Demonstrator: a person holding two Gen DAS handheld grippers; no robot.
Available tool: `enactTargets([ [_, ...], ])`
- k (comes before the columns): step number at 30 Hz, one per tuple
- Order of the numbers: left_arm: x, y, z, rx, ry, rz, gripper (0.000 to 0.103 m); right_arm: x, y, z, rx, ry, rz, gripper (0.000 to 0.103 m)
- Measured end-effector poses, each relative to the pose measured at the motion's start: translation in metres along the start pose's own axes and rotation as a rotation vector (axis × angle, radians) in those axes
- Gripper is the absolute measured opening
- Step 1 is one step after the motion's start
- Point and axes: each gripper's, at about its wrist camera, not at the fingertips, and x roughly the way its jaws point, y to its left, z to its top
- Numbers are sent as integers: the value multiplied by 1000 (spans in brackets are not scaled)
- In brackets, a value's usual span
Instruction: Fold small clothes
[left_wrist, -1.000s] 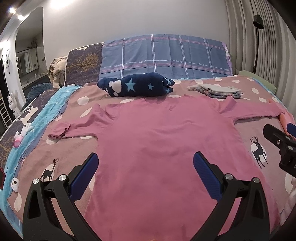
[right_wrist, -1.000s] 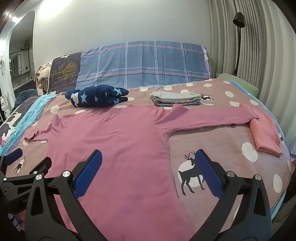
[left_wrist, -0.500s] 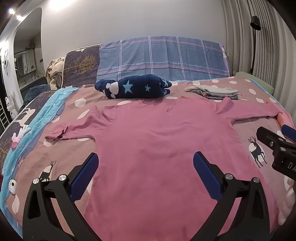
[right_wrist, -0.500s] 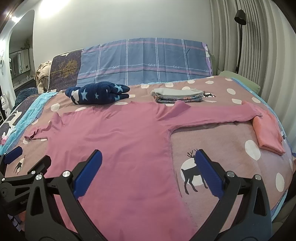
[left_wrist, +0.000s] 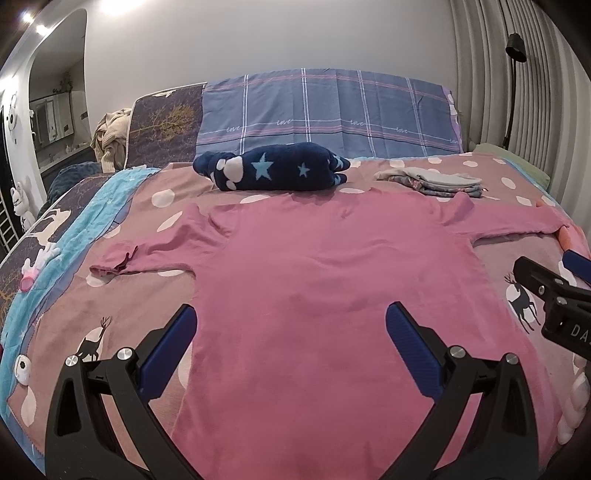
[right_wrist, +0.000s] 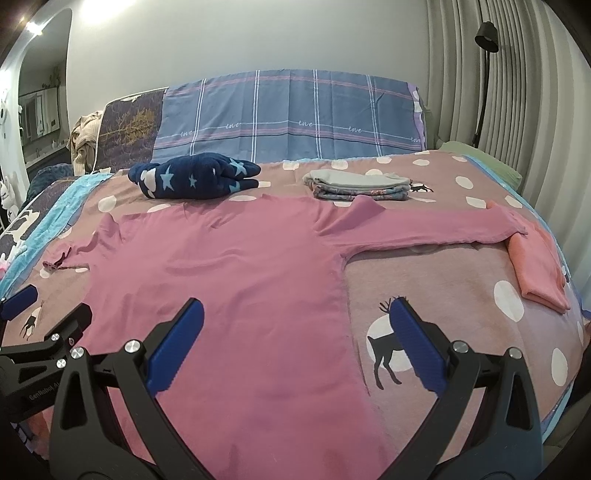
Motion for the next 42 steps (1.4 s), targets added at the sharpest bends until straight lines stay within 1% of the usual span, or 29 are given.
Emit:
enactTargets([
  [9, 12, 29, -2, -33, 9, 49, 102, 14, 21, 4, -61, 19, -11, 101],
  [13, 20, 49, -3, -59, 18, 78, 102, 22, 41, 5, -107, 33, -10, 101],
  [20, 33, 88, -5, -106, 39, 132, 102, 39, 82, 8, -182, 50, 23, 101],
  [23, 40, 108, -4, -121, 51, 156, 102, 46, 98, 9, -215, 60, 30, 101],
  [26, 50, 134, -3, -147, 74, 176, 102, 57, 114, 10, -260, 71, 35, 101],
  [27, 54, 147, -3, -157, 79, 196, 101, 60, 116, 9, -271, 74, 39, 101],
  [29, 59, 169, -3, -169, 91, 242, 95, 67, 122, 10, -298, 80, 64, 101],
  [30, 63, 186, -3, -183, 101, 275, 91, 69, 123, 10, -307, 70, 57, 101],
  [31, 67, 199, -4, -196, 112, 300, 85, 71, 123, 10, -310, 72, 80, 94],
  [32, 71, 213, -5, -211, 122, 318, 82, 74, 123, 10, -313, 80, 104, 81],
  [33, 77, 230, -6, -229, 134, 334, 77, 78, 123, 11, -317, 94, 127, 73],
  [34, 82, 241, -7, -239, 147, 348, 73, 83, 123, 11, -317, 116, 159, 54],
  [35, 87, 252, -7, -248, 160, 358, 71, 89, 122, 11, -309, 143, 188, 37],
  [36, 97, 266, -8, -257, 177, 356, 67, 93, 122, 10, -301, 163, 208, 34],
  [37, 104, 273, -7, -260, 193, 344, 64, 98, 122, 9, -295, 188, 218, 33],
  [39, 121, 283, -5, -252, 230, 315, 59, 104, 122, 8, -303, 203, 200, 33],
  [41, 135, 287, -1, -214, 245, 300, 59, 106, 124, 9, -309, 201, 189, 35],
  [42, 145, 286, 4, -174, 249, 306, 59, 107, 125, 9, -311, 202, 187, 37],
])
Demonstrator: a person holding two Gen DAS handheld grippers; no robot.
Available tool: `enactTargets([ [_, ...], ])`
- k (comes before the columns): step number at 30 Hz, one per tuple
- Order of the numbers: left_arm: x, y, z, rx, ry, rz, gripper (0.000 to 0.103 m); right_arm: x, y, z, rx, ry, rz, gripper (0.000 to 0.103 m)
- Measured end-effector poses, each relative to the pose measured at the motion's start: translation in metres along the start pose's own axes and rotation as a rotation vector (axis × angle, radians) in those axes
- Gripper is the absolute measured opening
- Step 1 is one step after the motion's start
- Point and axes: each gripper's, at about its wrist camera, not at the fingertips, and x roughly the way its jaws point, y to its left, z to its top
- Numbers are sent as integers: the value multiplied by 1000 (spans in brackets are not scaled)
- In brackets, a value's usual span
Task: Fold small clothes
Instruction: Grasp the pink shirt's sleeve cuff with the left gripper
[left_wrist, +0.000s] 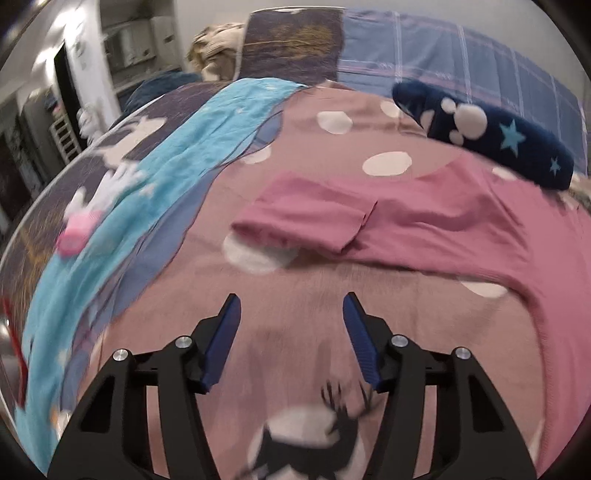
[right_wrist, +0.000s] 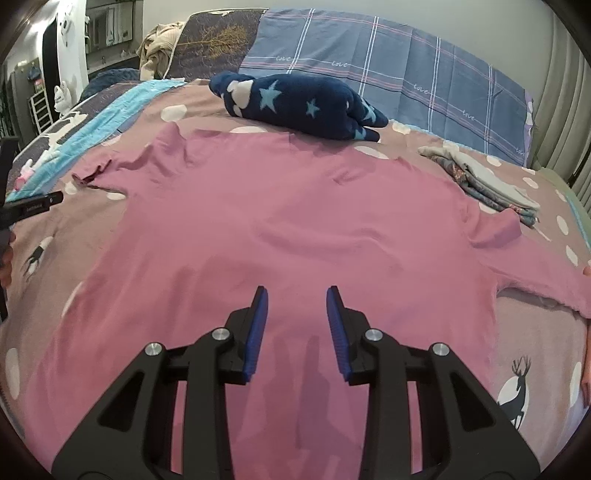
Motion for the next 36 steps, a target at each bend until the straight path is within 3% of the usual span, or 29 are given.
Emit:
enactTargets([
  [2, 10, -4, 7, 37, 0, 8, 59, -1, -1, 2, -1, -4, -6, 47],
  [5, 21, -8, 21, 43, 4, -48, 59, 0, -1, 4, -15, -8, -12, 49],
  [8, 31, -18, 32, 61, 11, -41, 59, 3, -1, 4, -22, 0, -14, 51],
  [11, 51, -27, 38, 95, 63, -25, 35, 5, -1, 3, -26, 7, -10, 52],
  [13, 63, -28, 41, 99, 96, -18, 2, 6, -1, 3, -31, 7, -8, 53],
  [17, 59, -22, 52, 37, 99, -68, 2, 6, -7, 6, -30, 0, -8, 54],
  [19, 32, -26, 64, 1, 55, -159, 2, 5, -14, 9, -17, -7, -6, 54],
  [24, -35, -76, 85, 88, -41, -316, 2, -1, -31, 13, 17, -34, -19, 57],
  [27, -70, -113, 90, 181, -112, -323, 2, -8, -42, 8, 45, -45, -21, 58],
  [33, -92, -151, 91, 180, -74, -433, 2, -10, -72, -9, 102, -22, -18, 59],
  [36, -105, -180, 87, 215, -80, -492, 2, -9, -97, -9, 217, 2, 66, 59],
])
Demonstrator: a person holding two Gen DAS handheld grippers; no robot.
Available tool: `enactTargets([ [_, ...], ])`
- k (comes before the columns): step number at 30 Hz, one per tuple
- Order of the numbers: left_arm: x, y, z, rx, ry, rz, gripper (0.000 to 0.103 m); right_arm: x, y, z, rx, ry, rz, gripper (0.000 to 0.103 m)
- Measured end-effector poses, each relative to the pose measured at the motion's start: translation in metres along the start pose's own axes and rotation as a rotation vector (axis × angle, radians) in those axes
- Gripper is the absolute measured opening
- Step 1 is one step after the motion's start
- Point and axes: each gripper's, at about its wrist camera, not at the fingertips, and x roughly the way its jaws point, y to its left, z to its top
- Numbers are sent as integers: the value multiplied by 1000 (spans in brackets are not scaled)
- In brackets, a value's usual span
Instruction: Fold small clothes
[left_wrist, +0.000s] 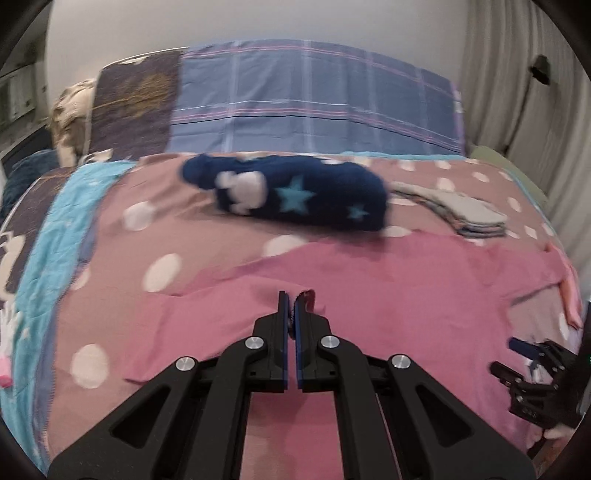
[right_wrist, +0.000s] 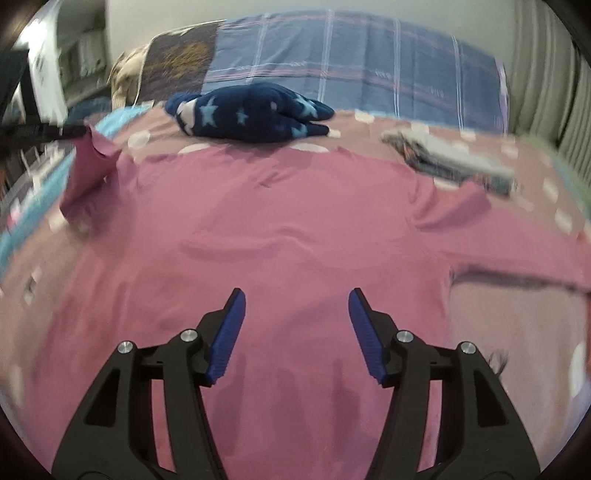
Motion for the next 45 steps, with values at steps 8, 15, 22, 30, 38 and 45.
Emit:
enactTargets([
  [8, 16, -74, -19, 96, 45, -133, 2, 29, -38, 30, 333, 184, 472, 32],
  [15, 33, -93, -37, 132, 97, -109, 2, 107, -27, 62, 703, 403, 772, 64],
  [22, 38, -100, -44, 147, 107, -95, 2, 141, 12, 60, 814, 562, 788, 59],
  [30, 43, -137, -41, 205, 103, -137, 2, 95, 3, 125, 357, 229, 422, 4],
  [38, 48, -201, -18, 247, 69, -290, 4, 60, -62, 148, 243, 82, 214, 4],
  [45, 30, -154, -53, 280, 8, -83, 62, 94, -130, 111, 362, 144, 169, 34],
])
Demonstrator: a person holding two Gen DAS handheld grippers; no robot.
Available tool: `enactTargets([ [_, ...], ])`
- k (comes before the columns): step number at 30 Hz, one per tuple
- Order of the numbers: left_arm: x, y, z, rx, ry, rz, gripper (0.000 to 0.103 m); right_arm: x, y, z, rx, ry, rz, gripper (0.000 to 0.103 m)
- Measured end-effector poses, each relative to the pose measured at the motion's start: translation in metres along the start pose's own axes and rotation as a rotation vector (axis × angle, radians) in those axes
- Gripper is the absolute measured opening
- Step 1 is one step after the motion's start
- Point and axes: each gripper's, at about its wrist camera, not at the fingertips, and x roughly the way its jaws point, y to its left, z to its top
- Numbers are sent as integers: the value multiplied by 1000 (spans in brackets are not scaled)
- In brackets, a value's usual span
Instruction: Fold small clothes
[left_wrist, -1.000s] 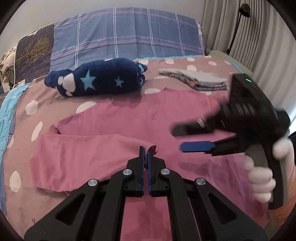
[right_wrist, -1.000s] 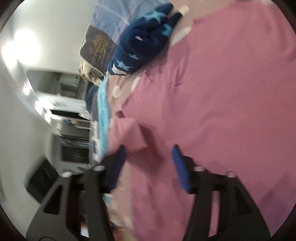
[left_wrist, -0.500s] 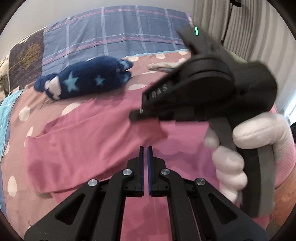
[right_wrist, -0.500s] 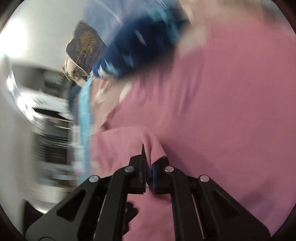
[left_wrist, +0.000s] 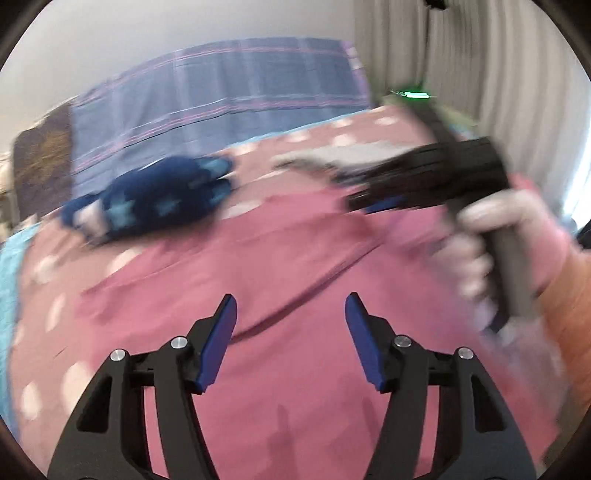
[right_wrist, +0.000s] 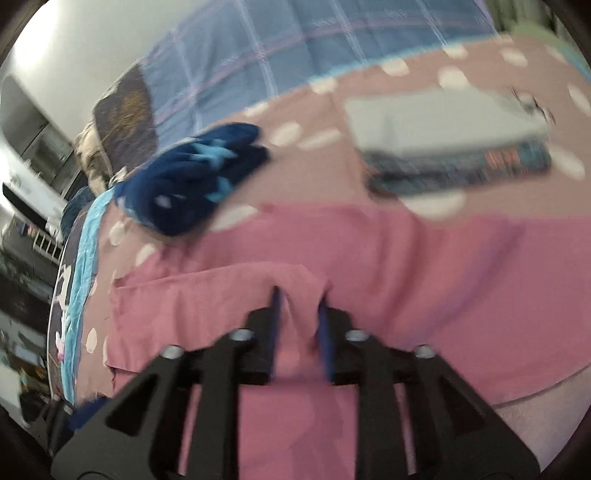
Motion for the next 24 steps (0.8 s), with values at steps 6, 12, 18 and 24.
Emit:
enactTargets([
  [6, 0, 115, -68, -213, 121, 305, 63, -1, -22, -24, -32, 38, 18, 46],
  [12, 13, 162, -92, -342, 164, 337, 63, 10, -1, -30, -113, -5, -73, 27],
  [18, 25, 175, -94, -381, 154, 327, 40, -34, 14, -36, -91, -105, -158, 1],
  [24, 25, 175, -100, -400, 104, 299, 29, -23, 14, -39, -121, -91, -474, 29],
])
